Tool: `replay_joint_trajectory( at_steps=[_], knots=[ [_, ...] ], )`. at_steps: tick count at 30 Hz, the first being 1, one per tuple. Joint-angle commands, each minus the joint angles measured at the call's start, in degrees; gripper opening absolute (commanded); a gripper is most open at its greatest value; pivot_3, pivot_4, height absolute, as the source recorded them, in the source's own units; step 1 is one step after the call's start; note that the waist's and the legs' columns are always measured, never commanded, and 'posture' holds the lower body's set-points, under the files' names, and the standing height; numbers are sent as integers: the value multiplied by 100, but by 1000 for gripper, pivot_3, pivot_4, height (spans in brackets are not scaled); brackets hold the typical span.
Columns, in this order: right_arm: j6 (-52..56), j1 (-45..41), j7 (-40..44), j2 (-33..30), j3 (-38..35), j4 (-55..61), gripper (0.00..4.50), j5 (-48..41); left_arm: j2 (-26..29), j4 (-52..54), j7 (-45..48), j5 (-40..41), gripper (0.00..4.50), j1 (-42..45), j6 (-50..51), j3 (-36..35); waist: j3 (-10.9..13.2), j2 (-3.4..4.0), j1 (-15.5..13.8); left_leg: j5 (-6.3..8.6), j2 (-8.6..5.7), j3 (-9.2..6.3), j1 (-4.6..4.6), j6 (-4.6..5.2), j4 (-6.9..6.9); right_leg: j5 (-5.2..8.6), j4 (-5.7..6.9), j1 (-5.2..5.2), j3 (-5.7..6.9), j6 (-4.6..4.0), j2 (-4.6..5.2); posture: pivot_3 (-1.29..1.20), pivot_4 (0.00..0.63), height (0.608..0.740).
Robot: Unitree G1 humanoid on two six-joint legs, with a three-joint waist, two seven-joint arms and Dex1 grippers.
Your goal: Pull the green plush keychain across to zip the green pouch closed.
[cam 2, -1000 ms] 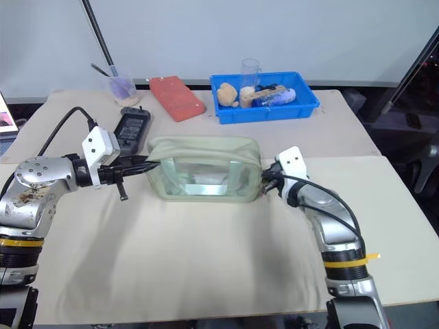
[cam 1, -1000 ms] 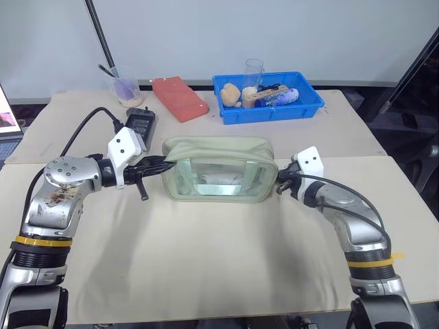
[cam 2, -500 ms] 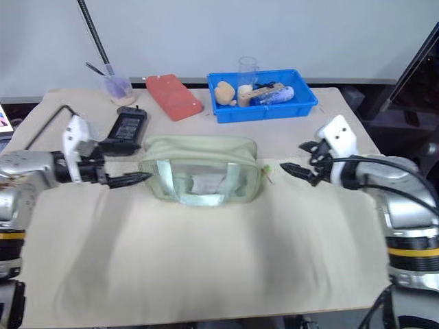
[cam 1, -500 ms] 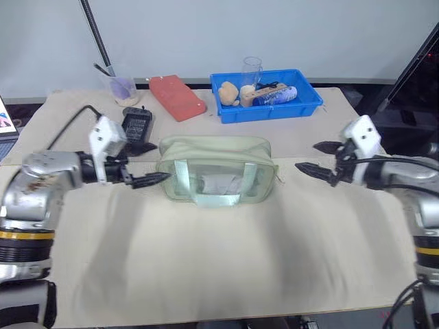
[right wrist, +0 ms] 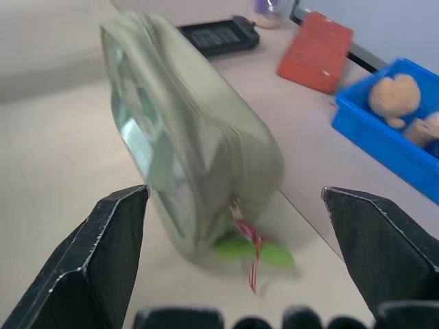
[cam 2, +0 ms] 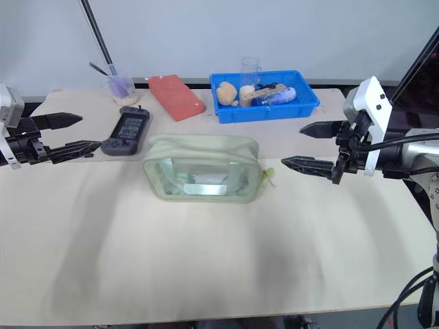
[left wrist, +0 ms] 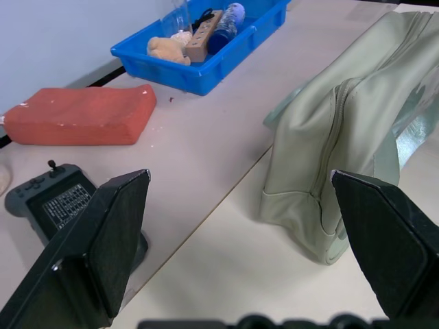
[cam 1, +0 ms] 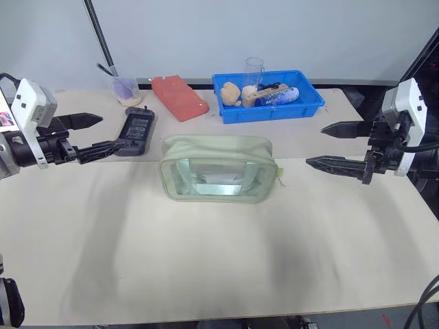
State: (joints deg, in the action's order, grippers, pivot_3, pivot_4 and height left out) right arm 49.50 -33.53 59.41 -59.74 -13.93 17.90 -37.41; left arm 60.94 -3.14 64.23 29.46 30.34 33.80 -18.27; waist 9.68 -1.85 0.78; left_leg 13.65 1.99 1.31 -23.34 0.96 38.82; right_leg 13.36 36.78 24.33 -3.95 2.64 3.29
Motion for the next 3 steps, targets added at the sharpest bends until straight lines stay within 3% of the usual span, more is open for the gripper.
replay_joint_trajectory(
  at_steps=[1,3],
  knots=[
    [-64,-78,-51,-4,-32,59,4486,-89,56,94,-96,11,4500,21,-52,-125,0,0,-2,0,0,0,-4,0,0,0,-1,3,0,0,0,0,150,740],
    [-190,-47,-48,-6,-25,-84,4486,12,-23,-43,-190,-55,4500,124,-230,-105,0,0,0,0,-1,1,-5,0,0,0,-1,5,0,0,0,0,150,740]
  ],
)
